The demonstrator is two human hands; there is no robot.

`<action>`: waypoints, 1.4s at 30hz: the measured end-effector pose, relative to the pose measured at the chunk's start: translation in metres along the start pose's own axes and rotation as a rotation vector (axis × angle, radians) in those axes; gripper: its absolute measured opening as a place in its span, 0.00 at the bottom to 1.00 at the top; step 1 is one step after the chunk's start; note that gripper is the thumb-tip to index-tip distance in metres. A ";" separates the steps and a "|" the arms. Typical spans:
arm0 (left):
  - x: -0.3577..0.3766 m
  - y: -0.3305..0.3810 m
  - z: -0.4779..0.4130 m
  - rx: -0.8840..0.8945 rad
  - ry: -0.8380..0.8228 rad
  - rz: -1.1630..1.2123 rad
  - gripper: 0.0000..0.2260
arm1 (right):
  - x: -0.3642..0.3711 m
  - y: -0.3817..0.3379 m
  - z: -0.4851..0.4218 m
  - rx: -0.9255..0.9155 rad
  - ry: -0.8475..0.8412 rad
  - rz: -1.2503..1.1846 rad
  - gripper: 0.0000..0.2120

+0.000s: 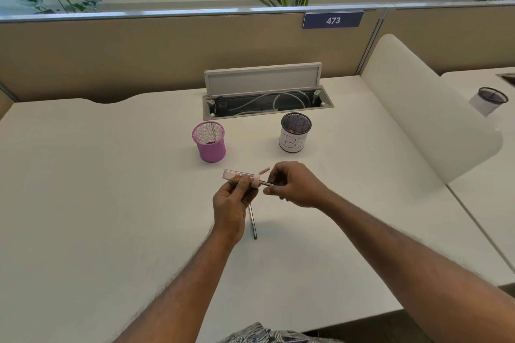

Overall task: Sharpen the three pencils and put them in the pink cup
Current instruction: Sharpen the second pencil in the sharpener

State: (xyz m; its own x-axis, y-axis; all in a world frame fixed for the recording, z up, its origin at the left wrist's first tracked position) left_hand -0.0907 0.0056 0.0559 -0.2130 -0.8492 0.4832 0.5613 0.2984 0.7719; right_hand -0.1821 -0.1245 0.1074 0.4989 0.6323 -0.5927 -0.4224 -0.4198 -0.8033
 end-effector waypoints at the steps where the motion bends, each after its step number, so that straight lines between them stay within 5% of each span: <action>1: 0.000 -0.001 0.000 -0.003 0.008 0.007 0.06 | 0.001 -0.001 0.002 -0.072 0.086 0.049 0.11; 7: 0.000 0.001 0.001 0.011 0.013 0.024 0.07 | 0.004 -0.005 0.019 -0.674 0.433 0.495 0.08; 11: 0.002 0.000 0.000 0.003 0.044 0.032 0.07 | 0.006 -0.006 0.017 -0.725 0.392 0.465 0.09; 17: 0.004 0.004 -0.003 0.024 0.013 0.008 0.07 | 0.002 -0.008 0.006 -0.410 0.252 0.156 0.10; 23: 0.005 0.005 -0.003 0.035 -0.087 -0.025 0.07 | -0.006 0.000 -0.004 0.352 -0.196 -0.326 0.09; 26: 0.004 0.007 -0.005 0.037 -0.088 -0.042 0.07 | -0.007 0.002 -0.005 0.502 -0.328 -0.396 0.10; 31: -0.001 0.007 -0.003 0.044 -0.010 -0.045 0.07 | -0.003 0.000 0.000 0.212 -0.131 -0.309 0.07; 37: 0.000 0.005 -0.001 0.029 0.060 -0.027 0.06 | 0.008 0.001 0.018 -0.577 0.411 0.397 0.04; 42: 0.004 0.000 0.000 0.015 0.081 -0.006 0.06 | 0.014 0.003 0.023 -0.723 0.429 0.503 0.05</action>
State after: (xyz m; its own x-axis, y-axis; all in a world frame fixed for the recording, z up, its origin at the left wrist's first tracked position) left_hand -0.0918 0.0022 0.0578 -0.1504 -0.8835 0.4436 0.5481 0.2989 0.7812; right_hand -0.1939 -0.1020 0.0977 0.6812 0.0398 -0.7311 -0.1667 -0.9639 -0.2078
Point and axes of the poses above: each hand's wrist, its own z-axis away from the middle knuckle, its own x-axis out of the palm, y = z × x, the point moved 2 cm from there along -z, towards the middle knuckle, and after that the axes turned 14 degrees about y, right-handed, at the moved point
